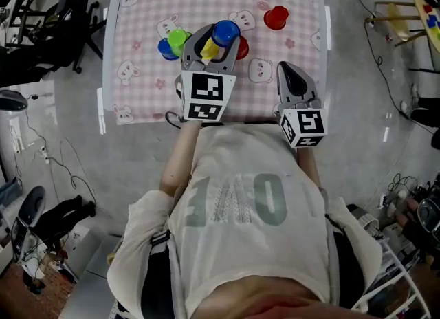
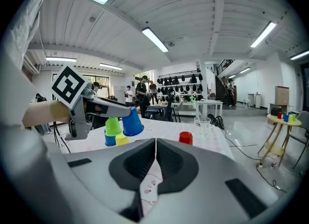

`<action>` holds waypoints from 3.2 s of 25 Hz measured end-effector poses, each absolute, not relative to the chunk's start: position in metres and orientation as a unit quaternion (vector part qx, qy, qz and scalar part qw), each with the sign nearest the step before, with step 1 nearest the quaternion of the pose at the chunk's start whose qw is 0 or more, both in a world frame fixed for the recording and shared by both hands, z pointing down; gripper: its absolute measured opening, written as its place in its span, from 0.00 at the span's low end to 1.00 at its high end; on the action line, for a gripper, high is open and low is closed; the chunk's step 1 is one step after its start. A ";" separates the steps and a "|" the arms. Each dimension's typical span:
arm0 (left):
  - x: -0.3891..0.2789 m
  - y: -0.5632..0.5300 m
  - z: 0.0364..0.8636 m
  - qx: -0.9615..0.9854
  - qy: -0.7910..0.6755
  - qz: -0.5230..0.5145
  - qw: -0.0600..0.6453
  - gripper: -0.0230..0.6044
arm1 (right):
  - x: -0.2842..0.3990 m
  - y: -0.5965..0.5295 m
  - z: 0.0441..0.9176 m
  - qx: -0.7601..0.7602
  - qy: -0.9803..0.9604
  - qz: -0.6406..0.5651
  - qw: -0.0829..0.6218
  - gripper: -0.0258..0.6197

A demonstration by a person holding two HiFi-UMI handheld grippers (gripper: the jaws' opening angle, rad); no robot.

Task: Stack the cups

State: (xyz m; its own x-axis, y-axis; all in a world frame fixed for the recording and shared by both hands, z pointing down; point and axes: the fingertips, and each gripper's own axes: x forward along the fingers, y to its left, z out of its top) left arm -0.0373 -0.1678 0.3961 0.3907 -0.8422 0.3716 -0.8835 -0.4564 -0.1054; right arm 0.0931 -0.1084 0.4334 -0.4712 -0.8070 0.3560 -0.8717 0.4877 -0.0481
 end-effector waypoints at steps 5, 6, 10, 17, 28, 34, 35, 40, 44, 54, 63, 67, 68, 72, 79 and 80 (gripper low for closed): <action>-0.045 -0.165 0.410 0.825 -0.523 0.202 0.065 0.39 | 0.084 -0.106 0.435 0.478 -0.858 0.110 0.150 0.09; -0.044 -0.164 0.413 0.825 -0.524 0.203 0.067 0.39 | 0.083 -0.107 0.435 0.477 -0.859 0.110 0.149 0.09; -0.048 -0.165 0.421 0.821 -0.527 0.209 0.069 0.39 | 0.078 -0.112 0.437 0.471 -0.862 0.108 0.152 0.09; -0.052 -0.167 0.427 0.822 -0.525 0.198 0.092 0.39 | 0.074 -0.115 0.439 0.466 -0.864 0.109 0.154 0.09; -0.048 -0.168 0.413 0.829 -0.521 0.185 0.075 0.39 | 0.071 -0.120 0.442 0.464 -0.865 0.113 0.155 0.09; -0.029 -0.159 0.354 0.845 -0.520 0.123 0.040 0.39 | 0.077 -0.115 0.439 0.466 -0.865 0.111 0.150 0.09; -0.023 -0.160 0.343 0.849 -0.516 0.101 0.039 0.39 | 0.077 -0.116 0.439 0.467 -0.865 0.110 0.149 0.09; 0.024 -0.169 0.313 0.868 -0.494 0.043 0.033 0.39 | 0.086 -0.119 0.435 0.476 -0.861 0.112 0.141 0.09; 0.069 -0.186 0.331 0.867 -0.490 0.085 0.027 0.39 | 0.106 -0.118 0.436 0.486 -0.856 0.120 0.131 0.09; 0.110 -0.246 0.425 0.834 -0.508 0.196 0.088 0.39 | 0.154 -0.120 0.461 0.484 -0.853 0.150 0.129 0.09; 0.110 -0.268 0.485 0.815 -0.497 0.270 0.129 0.39 | 0.181 -0.115 0.478 0.511 -0.834 0.167 0.126 0.09; 0.112 -0.273 0.491 0.814 -0.494 0.273 0.140 0.39 | 0.185 -0.117 0.477 0.520 -0.828 0.168 0.121 0.09; 0.112 -0.274 0.492 0.813 -0.493 0.273 0.141 0.39 | 0.186 -0.117 0.477 0.523 -0.827 0.168 0.121 0.09; 0.112 -0.276 0.501 0.812 -0.489 0.279 0.155 0.39 | 0.188 -0.120 0.478 0.531 -0.822 0.169 0.118 0.09; 0.110 -0.281 0.508 0.805 -0.493 0.283 0.168 0.39 | 0.195 -0.127 0.475 0.539 -0.817 0.162 0.123 0.09; 0.110 -0.281 0.507 0.805 -0.493 0.284 0.169 0.39 | 0.196 -0.128 0.475 0.540 -0.817 0.162 0.124 0.09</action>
